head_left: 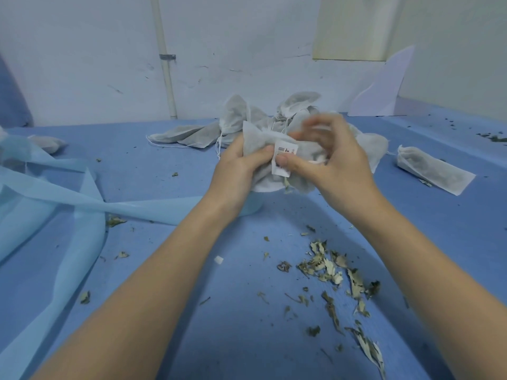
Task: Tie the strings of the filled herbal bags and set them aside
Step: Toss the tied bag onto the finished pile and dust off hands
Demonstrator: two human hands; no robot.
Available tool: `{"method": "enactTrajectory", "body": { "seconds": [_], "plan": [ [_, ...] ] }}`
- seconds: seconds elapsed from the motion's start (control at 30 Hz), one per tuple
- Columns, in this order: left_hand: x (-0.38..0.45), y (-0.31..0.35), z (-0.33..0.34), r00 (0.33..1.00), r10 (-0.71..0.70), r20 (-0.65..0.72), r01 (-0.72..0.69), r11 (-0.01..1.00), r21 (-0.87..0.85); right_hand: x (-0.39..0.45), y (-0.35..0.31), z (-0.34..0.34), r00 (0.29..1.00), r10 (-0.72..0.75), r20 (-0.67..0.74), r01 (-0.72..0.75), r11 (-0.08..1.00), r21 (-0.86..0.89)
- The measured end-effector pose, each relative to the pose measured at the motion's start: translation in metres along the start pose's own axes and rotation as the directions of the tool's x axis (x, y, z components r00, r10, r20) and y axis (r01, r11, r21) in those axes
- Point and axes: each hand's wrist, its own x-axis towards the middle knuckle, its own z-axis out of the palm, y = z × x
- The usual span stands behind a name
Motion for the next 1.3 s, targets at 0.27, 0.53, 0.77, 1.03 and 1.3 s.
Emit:
{"method": "enactTrajectory", "body": {
  "seconds": [0.27,0.53,0.77,1.03,1.3],
  "plan": [
    [0.002,-0.003,0.001,0.970,0.025,-0.243,-0.012,0.999,0.053,-0.003,-0.001,0.003,0.999,0.047,-0.022,-0.046,0.996,0.071],
    [0.007,-0.006,0.000,0.854,0.033,-0.519,0.010,0.997,0.080,-0.013,-0.003,0.020,0.995,-0.091,-0.029,0.082,0.971,-0.226],
    [0.009,-0.009,0.001,0.814,0.070,-0.577,-0.009,0.994,0.108,-0.012,-0.001,0.014,0.989,-0.088,0.117,0.114,0.964,-0.242],
    [0.008,-0.009,-0.005,0.884,0.112,-0.454,-0.006,0.973,0.230,-0.008,-0.004,-0.002,0.977,-0.049,0.208,0.084,0.984,-0.159],
    [0.002,-0.006,0.002,0.967,0.025,-0.255,0.017,0.987,0.161,-0.004,0.005,-0.002,0.965,-0.245,0.094,0.262,0.877,-0.404]
  ]
}}
